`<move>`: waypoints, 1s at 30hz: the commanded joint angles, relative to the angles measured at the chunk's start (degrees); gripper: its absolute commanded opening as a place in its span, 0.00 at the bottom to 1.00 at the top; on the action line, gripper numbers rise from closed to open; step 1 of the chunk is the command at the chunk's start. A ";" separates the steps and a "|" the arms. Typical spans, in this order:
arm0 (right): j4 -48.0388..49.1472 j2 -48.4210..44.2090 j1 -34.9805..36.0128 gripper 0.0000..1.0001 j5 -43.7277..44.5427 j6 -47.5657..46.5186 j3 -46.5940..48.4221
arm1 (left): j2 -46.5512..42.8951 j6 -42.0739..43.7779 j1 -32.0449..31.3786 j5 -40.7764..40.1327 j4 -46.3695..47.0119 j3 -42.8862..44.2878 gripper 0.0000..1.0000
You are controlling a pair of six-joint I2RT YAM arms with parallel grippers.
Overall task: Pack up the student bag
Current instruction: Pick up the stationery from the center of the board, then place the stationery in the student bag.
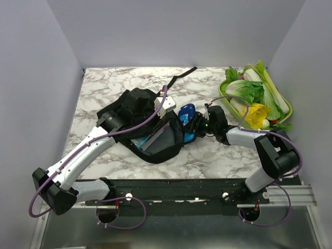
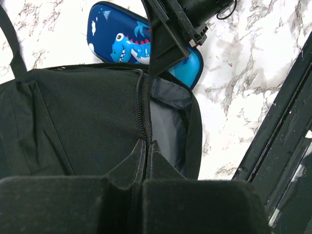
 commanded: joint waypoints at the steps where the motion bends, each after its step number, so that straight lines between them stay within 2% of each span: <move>1: -7.55 -2.57 0.90 0.58 6.60 -4.82 2.50 | -0.90 -1.12 -0.77 2.29 1.59 1.29 0.00; 4: -12.82 -8.62 0.90 0.50 12.56 -7.19 3.02 | -0.73 -1.12 -0.77 2.12 1.59 1.37 0.00; 6: -21.57 -15.12 0.90 0.46 17.15 -7.64 4.96 | -0.73 -0.94 -0.77 2.03 1.33 1.64 0.00; 7: -22.93 -17.50 0.90 0.44 18.21 -8.16 5.05 | -0.73 -0.77 -0.77 1.86 1.15 1.81 0.00; 11: -28.99 -27.35 1.51 0.34 15.86 -6.94 5.31 | -0.38 -0.24 -0.86 1.15 0.97 2.08 0.00; 13: -32.51 -29.73 2.39 0.34 11.40 -4.05 5.84 | -0.38 -0.24 -0.86 0.63 1.32 1.82 0.00; 16: -34.02 -30.61 6.60 0.34 7.07 2.10 4.88 | -0.20 -0.07 -0.95 -0.34 1.76 1.55 0.00; 21: -36.38 -26.93 14.33 0.33 5.83 11.32 6.19 | -0.02 -0.06 -0.95 -1.13 2.29 2.08 0.00; 24: -36.39 -24.38 16.53 0.36 8.72 13.97 7.94 | -0.11 -0.15 -0.95 -0.87 2.20 2.60 0.00; 30: -35.95 -15.96 16.89 0.37 6.71 19.51 13.56 | -1.25 0.11 -1.12 -0.52 2.03 1.90 0.00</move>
